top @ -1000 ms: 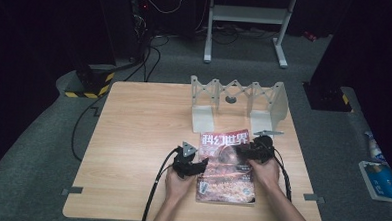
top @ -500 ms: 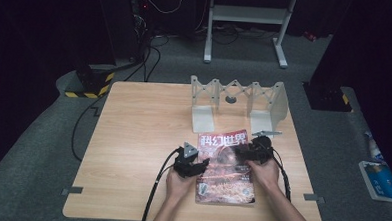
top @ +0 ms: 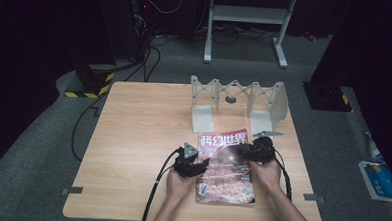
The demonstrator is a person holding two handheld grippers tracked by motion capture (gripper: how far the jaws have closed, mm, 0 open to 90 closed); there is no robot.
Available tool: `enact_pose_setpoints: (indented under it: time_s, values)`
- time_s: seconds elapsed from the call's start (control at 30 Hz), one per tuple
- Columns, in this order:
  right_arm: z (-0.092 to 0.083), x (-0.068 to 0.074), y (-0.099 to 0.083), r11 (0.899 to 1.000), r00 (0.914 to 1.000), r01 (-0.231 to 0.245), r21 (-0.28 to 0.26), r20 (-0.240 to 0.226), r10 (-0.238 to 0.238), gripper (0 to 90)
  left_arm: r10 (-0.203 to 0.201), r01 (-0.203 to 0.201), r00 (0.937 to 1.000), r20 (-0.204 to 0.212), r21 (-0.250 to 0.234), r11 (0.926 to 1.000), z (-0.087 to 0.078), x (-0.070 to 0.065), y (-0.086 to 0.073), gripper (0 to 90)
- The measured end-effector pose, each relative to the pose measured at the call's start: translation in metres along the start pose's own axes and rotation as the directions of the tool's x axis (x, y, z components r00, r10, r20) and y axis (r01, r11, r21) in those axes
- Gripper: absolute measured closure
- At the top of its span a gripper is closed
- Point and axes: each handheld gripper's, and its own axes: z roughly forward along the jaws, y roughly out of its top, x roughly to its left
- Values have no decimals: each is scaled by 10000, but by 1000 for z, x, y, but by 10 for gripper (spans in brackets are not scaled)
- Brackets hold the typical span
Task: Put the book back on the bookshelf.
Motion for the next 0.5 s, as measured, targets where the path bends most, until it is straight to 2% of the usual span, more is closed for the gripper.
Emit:
enact_pose_setpoints:
  time_s: [0.27,0.5]
  values:
    - [-4,1,-7,9997,9982,-226,-33,-553,224,598,5,-5,10000,-95,-43,10000,0,-1,0,452]
    - [-11,9,-7,9997,9979,249,23,-606,-247,621,2,-3,10000,-83,-42,10000,0,-1,0,453]
